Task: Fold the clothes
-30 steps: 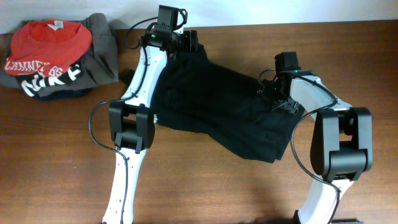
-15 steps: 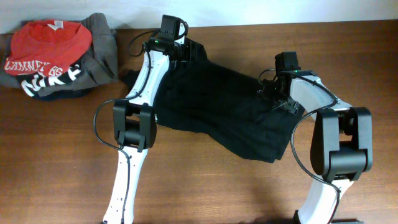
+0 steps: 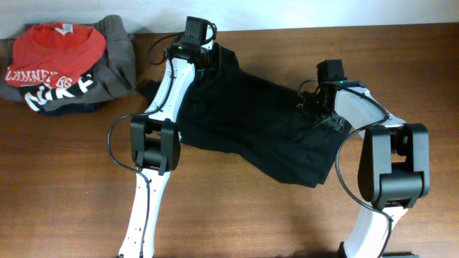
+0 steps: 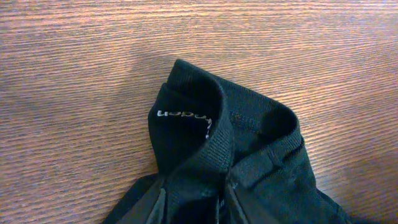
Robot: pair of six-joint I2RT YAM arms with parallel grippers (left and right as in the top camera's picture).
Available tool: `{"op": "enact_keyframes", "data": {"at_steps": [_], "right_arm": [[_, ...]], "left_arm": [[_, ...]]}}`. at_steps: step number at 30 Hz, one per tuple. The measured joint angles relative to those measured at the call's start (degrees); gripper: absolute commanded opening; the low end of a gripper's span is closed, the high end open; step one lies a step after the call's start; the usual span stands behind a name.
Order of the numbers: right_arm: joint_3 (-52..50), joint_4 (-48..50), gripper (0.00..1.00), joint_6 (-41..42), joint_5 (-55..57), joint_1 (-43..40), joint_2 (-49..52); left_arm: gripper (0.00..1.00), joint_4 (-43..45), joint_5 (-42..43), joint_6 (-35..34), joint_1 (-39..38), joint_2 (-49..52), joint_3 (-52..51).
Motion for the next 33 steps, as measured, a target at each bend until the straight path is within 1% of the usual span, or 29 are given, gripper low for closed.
{"op": "enact_keyframes", "data": {"at_steps": [4,9,13,17,19,24,29,31,33], "right_arm": [[0.0,-2.1,0.99,2.6,1.7,0.0,0.0],[-1.1,-5.9,0.99,5.8,4.5,-0.9,-2.1],[-1.2,-7.6,0.99,6.7,5.7,-2.2,-5.2],[-1.2,-8.8,0.99,6.7,5.8,-4.4,-6.2],[-1.2,-9.0,0.99,5.5,5.5,-6.3,-6.2],[-1.2,-9.6,0.99,-0.5,2.8,-12.2,-6.2],[-1.2,-7.9,0.99,-10.1,-3.2,-17.2,-6.2],[-1.2,-7.3,0.98,-13.7,-5.8,-18.1,-6.2],[-1.2,-6.7,0.99,-15.4,-7.1,-18.2,-6.2]], "left_arm": [[0.15,0.0,0.0,0.0,0.0,0.0,0.0],[0.15,0.0,0.0,0.0,0.0,0.0,0.0],[0.15,0.0,0.0,0.0,0.0,0.0,0.0],[0.15,0.0,0.0,0.0,0.0,0.0,0.0],[0.15,0.0,0.0,0.0,0.0,0.0,0.0],[0.15,0.0,0.0,0.0,0.0,0.0,0.0],[0.15,0.0,0.0,0.0,0.0,0.0,0.0],[0.15,0.0,0.0,0.0,0.0,0.0,0.0],[0.15,0.0,0.0,0.0,0.0,0.0,0.0]]}}
